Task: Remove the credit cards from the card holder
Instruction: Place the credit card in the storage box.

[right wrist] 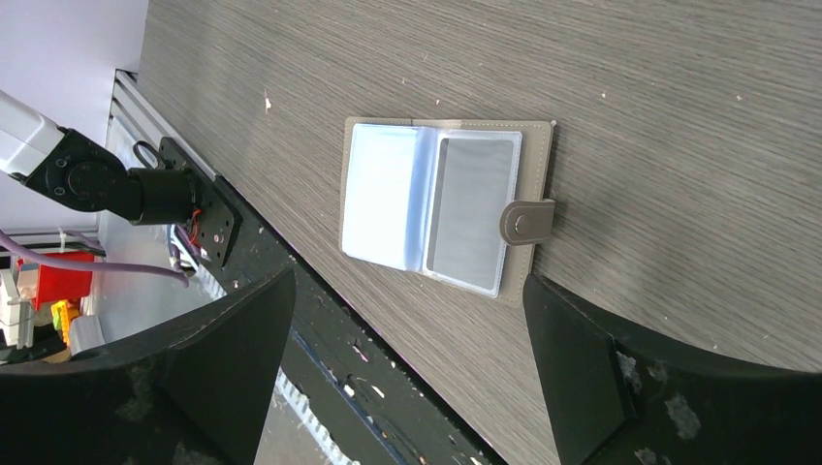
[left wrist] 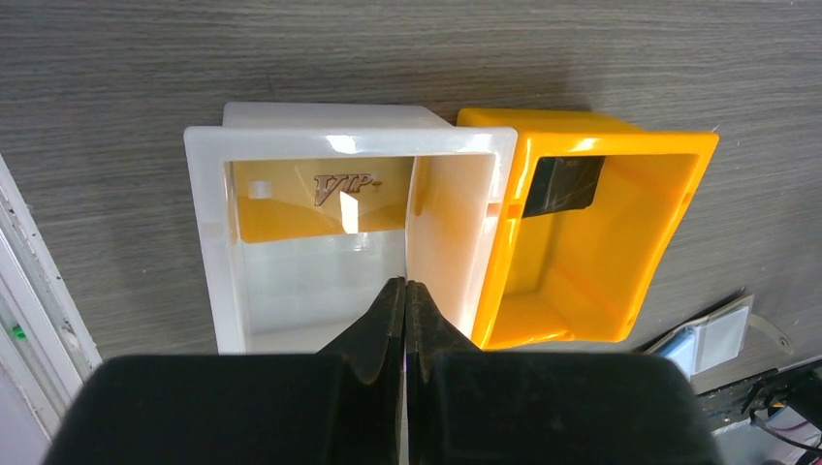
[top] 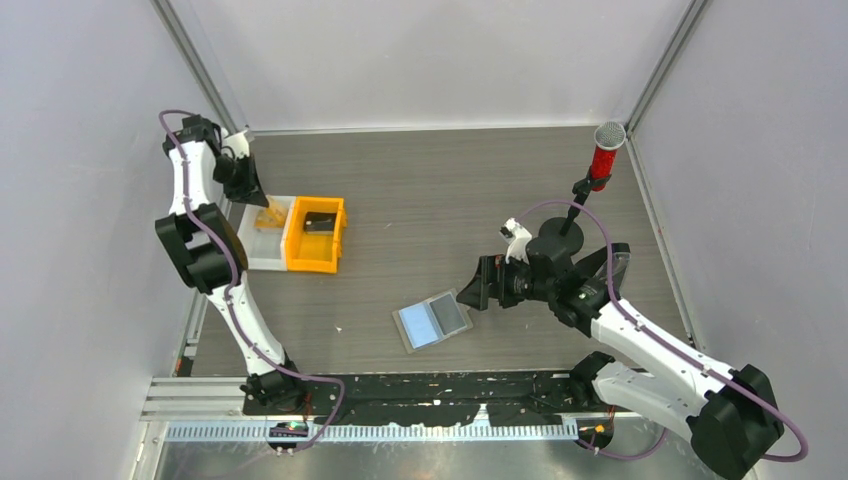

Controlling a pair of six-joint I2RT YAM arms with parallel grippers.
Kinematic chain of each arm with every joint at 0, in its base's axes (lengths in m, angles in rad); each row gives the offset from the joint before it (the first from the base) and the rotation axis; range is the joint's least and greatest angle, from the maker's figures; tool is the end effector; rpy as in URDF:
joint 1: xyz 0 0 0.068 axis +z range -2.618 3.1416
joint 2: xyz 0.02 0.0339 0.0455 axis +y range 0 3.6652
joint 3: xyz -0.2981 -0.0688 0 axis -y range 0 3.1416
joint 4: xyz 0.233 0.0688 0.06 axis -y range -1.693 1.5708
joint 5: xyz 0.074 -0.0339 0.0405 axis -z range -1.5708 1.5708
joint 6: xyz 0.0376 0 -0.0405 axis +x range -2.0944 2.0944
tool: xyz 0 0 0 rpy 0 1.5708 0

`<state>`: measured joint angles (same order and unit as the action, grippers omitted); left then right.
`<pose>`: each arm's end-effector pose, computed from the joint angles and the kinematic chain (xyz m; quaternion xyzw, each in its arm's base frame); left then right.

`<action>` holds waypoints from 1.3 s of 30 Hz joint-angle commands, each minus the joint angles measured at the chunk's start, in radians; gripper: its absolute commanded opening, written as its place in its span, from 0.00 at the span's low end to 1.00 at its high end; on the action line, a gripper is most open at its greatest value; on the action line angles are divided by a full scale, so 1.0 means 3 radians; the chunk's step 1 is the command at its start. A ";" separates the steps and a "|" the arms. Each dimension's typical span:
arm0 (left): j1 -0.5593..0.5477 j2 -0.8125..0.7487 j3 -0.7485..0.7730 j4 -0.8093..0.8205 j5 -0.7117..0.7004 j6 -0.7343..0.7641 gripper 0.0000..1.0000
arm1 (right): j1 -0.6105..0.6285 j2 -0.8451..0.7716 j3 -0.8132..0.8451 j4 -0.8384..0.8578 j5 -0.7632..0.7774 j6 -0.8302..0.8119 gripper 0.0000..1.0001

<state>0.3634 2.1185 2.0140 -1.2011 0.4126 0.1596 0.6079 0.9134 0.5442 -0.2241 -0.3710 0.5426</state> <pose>0.4182 0.1429 0.2987 -0.0718 0.9679 -0.1627 0.1775 0.1295 0.1067 0.2604 -0.1149 0.8645 0.3877 0.2986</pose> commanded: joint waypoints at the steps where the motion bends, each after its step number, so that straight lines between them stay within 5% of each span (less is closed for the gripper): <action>1: 0.0031 0.0044 0.0128 0.0138 0.0085 -0.0039 0.00 | 0.0004 0.0045 0.0158 0.0196 0.0041 -0.0031 0.95; 8: 0.0034 0.0098 0.0140 0.0176 -0.0208 -0.0046 0.00 | 0.0004 0.0074 0.0168 0.0217 0.0056 -0.0031 0.95; 16: 0.0032 0.0155 0.0287 0.0174 -0.0418 -0.0100 0.23 | 0.0004 0.0094 0.0172 0.0257 0.0055 -0.0009 0.96; 23: 0.0026 0.0184 0.0397 0.0119 -0.0427 -0.0177 0.27 | 0.0004 0.0094 0.0196 0.0256 0.0085 0.0042 0.95; 30: 0.0009 -0.0131 0.0196 0.0297 0.0070 -0.0436 0.28 | 0.0004 0.0113 0.0273 0.0082 0.0268 0.0099 0.95; 39: -0.0108 -0.1072 -0.0981 0.0994 0.0818 -0.1122 0.28 | 0.0004 0.0151 0.0411 -0.0147 0.0236 -0.0101 1.00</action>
<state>0.3511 1.9667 1.8328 -1.0344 0.5011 -0.0532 0.6079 0.9581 0.6266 -0.2554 -0.3023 0.5461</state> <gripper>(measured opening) 0.278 0.983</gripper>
